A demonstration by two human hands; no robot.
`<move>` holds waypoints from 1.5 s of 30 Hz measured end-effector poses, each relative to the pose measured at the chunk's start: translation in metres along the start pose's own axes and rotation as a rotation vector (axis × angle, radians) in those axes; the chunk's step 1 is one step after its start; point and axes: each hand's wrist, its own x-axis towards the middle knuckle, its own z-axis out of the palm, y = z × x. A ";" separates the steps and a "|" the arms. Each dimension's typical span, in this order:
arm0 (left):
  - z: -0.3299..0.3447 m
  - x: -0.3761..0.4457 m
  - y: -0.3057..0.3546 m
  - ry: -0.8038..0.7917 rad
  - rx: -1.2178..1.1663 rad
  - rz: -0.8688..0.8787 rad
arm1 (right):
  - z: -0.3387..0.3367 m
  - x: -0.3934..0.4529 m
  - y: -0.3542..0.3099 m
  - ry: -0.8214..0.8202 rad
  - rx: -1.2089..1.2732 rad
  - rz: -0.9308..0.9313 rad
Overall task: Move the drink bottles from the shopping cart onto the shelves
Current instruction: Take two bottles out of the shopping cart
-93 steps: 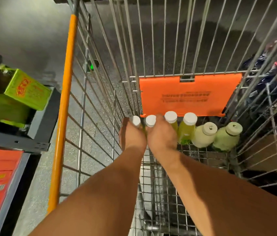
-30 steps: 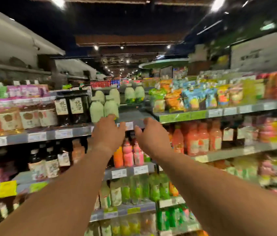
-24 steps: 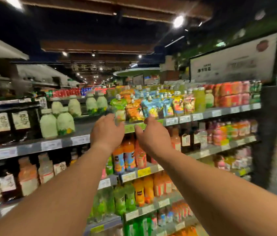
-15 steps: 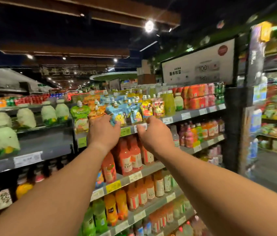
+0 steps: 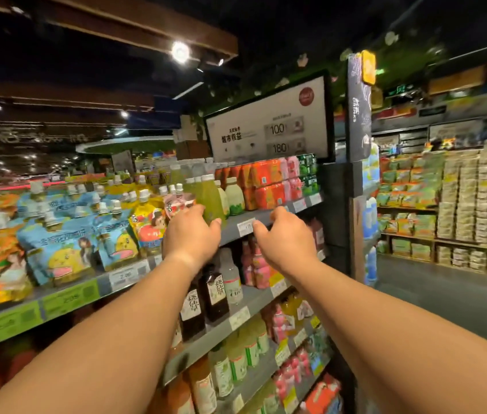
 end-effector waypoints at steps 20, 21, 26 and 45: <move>0.173 0.198 0.077 -0.044 0.273 -0.078 | 0.115 0.252 0.067 -0.197 0.155 -0.437; 0.179 0.207 0.075 -0.062 0.290 -0.104 | 0.121 0.260 0.065 -0.227 0.152 -0.457; 0.201 0.259 0.062 -0.193 0.531 -0.215 | 0.150 0.307 0.052 -0.374 0.108 -0.489; 0.208 0.323 0.061 -0.404 0.822 -0.397 | 0.217 0.391 0.015 -0.543 0.111 -0.523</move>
